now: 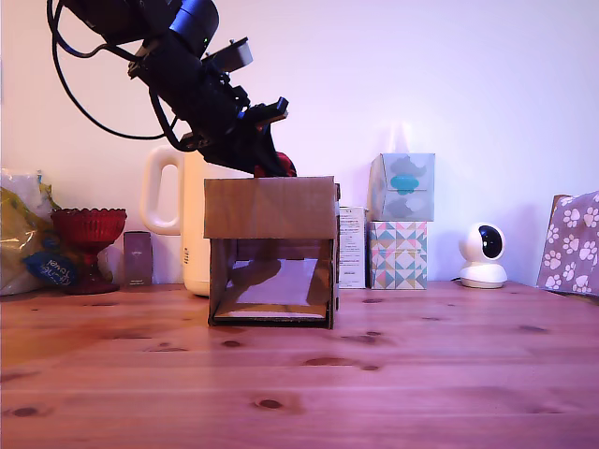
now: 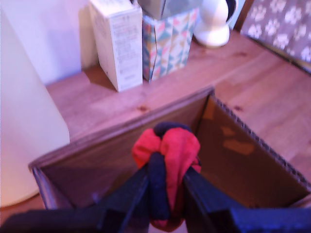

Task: Drop the footbag into the cardboard dice tower

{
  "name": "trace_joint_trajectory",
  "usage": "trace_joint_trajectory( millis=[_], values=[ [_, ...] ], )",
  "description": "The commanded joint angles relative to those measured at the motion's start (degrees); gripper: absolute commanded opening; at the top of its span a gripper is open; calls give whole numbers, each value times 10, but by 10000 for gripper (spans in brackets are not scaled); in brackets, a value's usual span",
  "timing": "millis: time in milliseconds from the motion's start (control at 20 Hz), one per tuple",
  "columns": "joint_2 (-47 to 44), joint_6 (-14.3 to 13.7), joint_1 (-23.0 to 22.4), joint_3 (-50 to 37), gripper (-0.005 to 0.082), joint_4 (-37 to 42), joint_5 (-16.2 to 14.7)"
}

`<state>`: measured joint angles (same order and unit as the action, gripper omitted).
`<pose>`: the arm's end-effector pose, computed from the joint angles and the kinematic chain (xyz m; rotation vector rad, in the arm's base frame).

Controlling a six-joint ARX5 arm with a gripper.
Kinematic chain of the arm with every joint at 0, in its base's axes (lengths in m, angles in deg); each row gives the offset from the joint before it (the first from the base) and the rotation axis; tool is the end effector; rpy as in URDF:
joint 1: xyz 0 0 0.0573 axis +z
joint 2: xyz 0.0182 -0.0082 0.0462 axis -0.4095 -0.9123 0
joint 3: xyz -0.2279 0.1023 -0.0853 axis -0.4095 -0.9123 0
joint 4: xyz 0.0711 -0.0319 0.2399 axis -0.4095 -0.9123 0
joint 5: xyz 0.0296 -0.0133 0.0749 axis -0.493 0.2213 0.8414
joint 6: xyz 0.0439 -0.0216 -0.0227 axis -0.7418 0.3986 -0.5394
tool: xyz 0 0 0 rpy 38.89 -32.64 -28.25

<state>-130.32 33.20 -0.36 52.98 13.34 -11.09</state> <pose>0.4059 -0.1933 0.2759 0.1056 0.5343 -0.6812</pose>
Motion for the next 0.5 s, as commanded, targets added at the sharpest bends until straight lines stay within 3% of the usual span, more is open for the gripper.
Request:
trace_joint_trajectory(
  millis=[0,200,250,300,350,400,450],
  values=[
    [6,-8,0,22,801,-16,-2],
    [24,-13,-5,48,682,-82,2],
    [33,-13,-6,48,597,-100,1],
    [42,-15,-6,48,414,-122,2],
    [50,-15,-6,48,154,-146,0],
    [57,-20,-6,48,-34,-164,-5],
    [62,-26,-6,48,19,-175,-9]
  ],
)
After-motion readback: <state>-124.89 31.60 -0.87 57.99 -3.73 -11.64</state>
